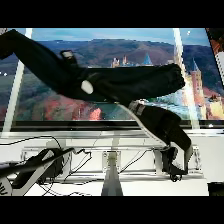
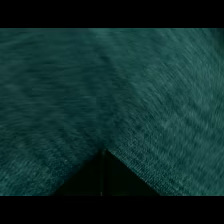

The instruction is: Fold the clothes and pants, and hang the long-sleeved shirts on hangers.

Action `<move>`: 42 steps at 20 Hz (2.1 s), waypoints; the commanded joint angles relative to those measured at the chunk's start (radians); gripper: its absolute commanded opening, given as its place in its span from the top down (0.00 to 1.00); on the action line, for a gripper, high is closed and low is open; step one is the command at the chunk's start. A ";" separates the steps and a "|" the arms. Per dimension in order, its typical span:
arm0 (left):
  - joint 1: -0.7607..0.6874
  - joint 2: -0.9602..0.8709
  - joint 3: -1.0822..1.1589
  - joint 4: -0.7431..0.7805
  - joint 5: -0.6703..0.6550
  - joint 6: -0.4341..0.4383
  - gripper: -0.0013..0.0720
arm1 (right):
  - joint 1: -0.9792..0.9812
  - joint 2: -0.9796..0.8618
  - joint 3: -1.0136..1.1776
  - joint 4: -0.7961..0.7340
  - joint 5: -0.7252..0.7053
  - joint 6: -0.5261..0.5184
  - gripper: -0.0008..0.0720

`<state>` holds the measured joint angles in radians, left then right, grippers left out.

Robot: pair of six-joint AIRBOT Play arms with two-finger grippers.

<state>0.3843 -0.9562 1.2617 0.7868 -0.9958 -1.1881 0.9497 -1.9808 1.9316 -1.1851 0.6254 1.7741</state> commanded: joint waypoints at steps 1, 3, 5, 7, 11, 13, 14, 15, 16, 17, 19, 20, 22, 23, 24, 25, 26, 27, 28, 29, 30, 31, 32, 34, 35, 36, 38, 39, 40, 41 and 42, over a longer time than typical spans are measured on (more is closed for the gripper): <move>-0.001 -0.004 -0.001 -0.003 -0.014 0.000 0.95 | 0.050 -0.030 0.059 -0.044 0.045 0.024 0.94; -0.009 -0.017 -0.004 -0.002 -0.037 -0.001 0.95 | -0.014 -0.012 0.059 -0.124 0.127 0.023 0.94; -0.042 -0.044 -0.004 -0.002 -0.088 -0.001 0.95 | -0.119 0.013 0.059 -0.177 0.229 0.023 0.94; -0.108 -0.081 -0.004 -0.010 -0.127 -0.001 0.95 | -0.256 0.042 0.059 -0.190 0.330 0.023 0.94; -0.385 -0.197 -0.004 -0.108 -0.089 -0.001 0.95 | -0.530 0.101 0.059 -0.188 0.495 0.022 0.94; -0.530 -0.262 -0.004 -0.114 -0.027 -0.001 0.72 | -0.639 0.126 0.058 -0.187 0.571 0.020 0.94; -0.573 -0.287 -0.004 -0.115 -0.008 -0.001 0.32 | -0.686 0.135 0.059 -0.187 0.609 0.012 0.94; -0.596 -0.303 -0.003 -0.115 0.001 -0.002 0.01 | -0.724 0.145 0.059 -0.187 0.639 -0.008 0.94; -0.598 -0.307 -0.003 -0.114 -0.001 -0.001 0.04 | -0.755 0.152 0.059 -0.187 0.663 -0.040 0.94; -0.578 -0.304 -0.003 -0.115 -0.011 -0.001 0.04 | -0.782 0.157 0.059 -0.187 0.682 -0.078 0.94; -0.488 -0.279 -0.003 -0.114 -0.056 -0.001 0.04 | -0.819 0.162 0.059 -0.187 0.707 -0.147 0.94; -0.423 -0.260 -0.003 -0.102 -0.094 -0.001 0.04 | -0.830 0.163 0.059 -0.187 0.718 -0.168 0.94; -0.258 -0.213 -0.004 0.018 -0.174 -0.014 0.10 | -0.837 0.163 0.058 -0.185 0.725 -0.201 0.94; -0.167 -0.191 -0.006 0.110 -0.212 -0.046 0.18 | -0.837 0.163 0.058 -0.183 0.724 -0.206 0.94; -0.079 -0.168 -0.031 0.180 -0.230 -0.071 0.19 | -0.833 0.162 0.058 -0.177 0.721 -0.206 0.94; -0.003 -0.147 -0.078 0.205 -0.233 -0.081 0.19 | -0.828 0.163 0.058 -0.172 0.716 -0.206 0.94; 0.066 -0.131 -0.143 0.200 -0.232 -0.084 0.19 | -0.821 0.162 0.058 -0.172 0.710 -0.206 0.94; 0.124 -0.124 -0.223 0.176 -0.232 -0.084 0.18 | -0.812 0.161 0.058 -0.172 0.702 -0.206 0.94; 0.163 -0.127 -0.309 0.143 -0.232 -0.084 0.11 | -0.803 0.161 0.058 -0.172 0.694 -0.206 0.94; 0.182 -0.134 -0.394 0.105 -0.222 -0.082 0.02 | -0.793 0.161 0.058 -0.172 0.688 -0.206 0.94; 0.185 -0.142 -0.484 0.071 -0.193 -0.075 0.02 | -0.783 0.161 0.058 -0.173 0.684 -0.206 0.94; 0.180 -0.151 -0.564 0.037 -0.147 -0.060 0.02 | -0.772 0.161 0.058 -0.173 0.682 -0.206 0.94; 0.169 -0.159 -0.639 -0.018 -0.090 -0.037 0.02 | -0.763 0.161 0.058 -0.174 0.681 -0.207 0.94; 0.140 -0.178 -0.760 -0.179 0.034 0.017 0.02 | -0.752 0.161 0.058 -0.174 0.675 -0.224 0.94; 0.117 -0.191 -0.801 -0.257 0.090 0.029 0.02 | -0.749 0.161 0.058 -0.174 0.671 -0.224 0.94; 0.087 -0.208 -0.822 -0.310 0.120 0.031 0.02 | -0.749 0.161 0.058 -0.169 0.669 -0.224 0.94; 0.037 -0.242 -0.822 -0.336 0.152 0.067 0.02 | -0.746 0.160 0.058 -0.110 0.683 -0.224 0.94; 0.018 -0.254 -0.822 -0.346 0.178 0.067 0.02 | -0.739 0.159 0.057 -0.079 0.694 -0.235 0.94; -0.002 -0.267 -0.822 -0.369 0.209 0.067 0.02 | -0.727 0.160 0.056 -0.075 0.692 -0.275 0.94; -0.017 -0.278 -0.822 -0.402 0.228 0.067 0.02 | -0.711 0.159 0.056 -0.080 0.675 -0.298 0.94; -0.032 -0.291 -0.822 -0.444 0.233 0.067 0.02 | -0.695 0.160 0.056 -0.086 0.642 -0.299 0.94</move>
<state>0.3985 -1.2121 0.4599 0.4484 -0.8429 -1.1393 0.2253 -1.8202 1.9881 -1.2911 1.3052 1.5162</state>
